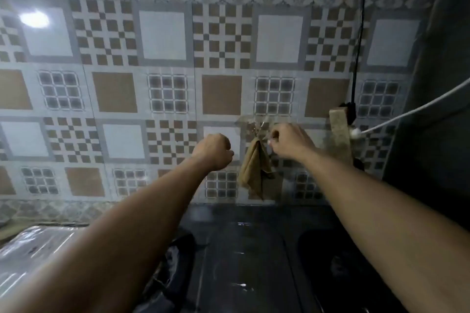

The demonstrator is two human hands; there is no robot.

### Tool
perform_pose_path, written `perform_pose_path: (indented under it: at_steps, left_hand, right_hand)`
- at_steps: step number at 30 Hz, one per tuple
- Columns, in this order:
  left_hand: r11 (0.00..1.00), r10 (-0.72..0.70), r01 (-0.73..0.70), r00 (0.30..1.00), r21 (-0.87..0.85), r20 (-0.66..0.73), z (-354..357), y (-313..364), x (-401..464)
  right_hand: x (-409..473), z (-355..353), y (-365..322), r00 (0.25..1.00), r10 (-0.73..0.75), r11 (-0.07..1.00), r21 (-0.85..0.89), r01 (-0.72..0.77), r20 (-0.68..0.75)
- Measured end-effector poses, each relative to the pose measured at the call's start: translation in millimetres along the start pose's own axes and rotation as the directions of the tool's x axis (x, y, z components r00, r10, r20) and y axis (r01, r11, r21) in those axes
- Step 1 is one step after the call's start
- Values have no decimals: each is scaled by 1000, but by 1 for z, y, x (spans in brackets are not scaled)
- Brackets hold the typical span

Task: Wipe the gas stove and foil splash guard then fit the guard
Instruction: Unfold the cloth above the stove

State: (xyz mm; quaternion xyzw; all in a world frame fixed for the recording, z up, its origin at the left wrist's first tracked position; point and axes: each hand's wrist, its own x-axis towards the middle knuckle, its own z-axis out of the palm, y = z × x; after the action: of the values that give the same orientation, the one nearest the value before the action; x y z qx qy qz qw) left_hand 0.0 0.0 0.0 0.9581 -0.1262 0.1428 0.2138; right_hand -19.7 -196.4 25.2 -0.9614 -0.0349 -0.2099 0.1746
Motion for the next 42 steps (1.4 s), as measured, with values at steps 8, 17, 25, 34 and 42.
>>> perform_pose_path:
  at_steps: [8, 17, 25, 34, 42]
  left_hand:
    - [976, -66, 86, 992, -202, 104, 70, 1, 38]
    - [904, -145, 152, 988, -399, 48, 94, -11, 60]
    - [842, -48, 43, 999, -538, 4, 7, -13, 46]
    - [904, 66, -55, 998, -424, 11, -78, -6, -11]
    - [942, -34, -45, 973, -334, -227, -76, -18, -62]
  right_hand:
    - [28, 64, 28, 991, 114, 981, 152, -124, 69]
    - [44, 71, 37, 978, 164, 957, 261, -125, -132]
    - [33, 21, 20, 982, 105, 952, 303, -54, -155]
    - [-27, -33, -19, 922, -109, 904, 423, -63, 371]
    - [-83, -49, -63, 908, -62, 530, 784, -322, 414]
